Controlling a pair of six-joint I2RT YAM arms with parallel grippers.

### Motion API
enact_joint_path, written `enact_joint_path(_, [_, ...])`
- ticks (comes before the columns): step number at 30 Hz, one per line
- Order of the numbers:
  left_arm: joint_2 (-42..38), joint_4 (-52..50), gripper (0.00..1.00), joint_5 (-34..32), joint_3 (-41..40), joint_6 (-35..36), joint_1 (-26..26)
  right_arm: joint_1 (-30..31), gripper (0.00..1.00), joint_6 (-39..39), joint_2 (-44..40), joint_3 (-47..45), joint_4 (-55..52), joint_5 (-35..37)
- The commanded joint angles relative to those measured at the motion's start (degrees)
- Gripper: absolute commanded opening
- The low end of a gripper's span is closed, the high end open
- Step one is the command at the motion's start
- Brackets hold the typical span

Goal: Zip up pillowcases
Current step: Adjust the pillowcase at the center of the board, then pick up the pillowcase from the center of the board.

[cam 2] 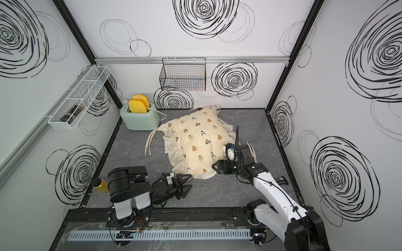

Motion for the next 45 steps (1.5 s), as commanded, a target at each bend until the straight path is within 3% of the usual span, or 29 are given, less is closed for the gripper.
enact_joint_path(1, [4.3, 11.6, 0.78, -5.1, -3.2, -7.8, -0.2, 1.9, 0.8, 1.3, -1.6, -1.9, -0.8, -0.6])
enact_joint_path(4, [2.1, 10.3, 0.98, -8.0, -5.4, -6.2, 0.2, 2.2, 0.8, 1.6, -1.5, -2.6, 0.0, -0.7])
enact_joint_path(11, [-3.7, -4.2, 0.98, -7.0, -3.3, -1.5, 3.2, 2.3, 0.8, 1.5, 0.4, -2.7, 0.6, -0.7])
enact_joint_path(14, [-3.2, -5.9, 0.89, -4.9, -0.6, 0.0, 4.3, 2.3, 0.8, 1.6, 0.4, -2.9, 0.8, -0.6])
enact_joint_path(18, [-1.2, -7.1, 0.68, -3.3, 2.4, 0.8, 4.4, 2.6, 0.8, 1.9, 0.1, -3.2, 0.7, -0.5])
enact_joint_path(23, [-0.4, -6.6, 0.26, -3.0, 3.4, 0.8, 3.6, 3.5, 0.79, 3.2, -0.8, -4.4, 0.8, -0.3])
enact_joint_path(28, [-6.6, -12.5, 0.0, -1.8, 2.8, 3.4, 3.4, 5.7, 0.77, 7.1, -2.0, -7.3, 4.8, -2.1])
enact_joint_path(35, [-15.5, -22.2, 0.0, 1.9, 5.0, 8.4, 3.7, 11.9, 0.68, 14.4, -4.6, -11.4, 12.0, -2.8])
enact_joint_path(43, [-19.6, -29.6, 0.0, 4.5, 9.4, 10.7, 3.9, 13.7, 0.25, 20.9, -2.0, -15.7, 26.8, -6.9])
enact_joint_path(45, [-20.0, -30.2, 0.0, 5.1, 10.0, 11.1, 4.1, 13.8, 0.2, 20.9, -0.7, -15.8, 27.7, -7.4])
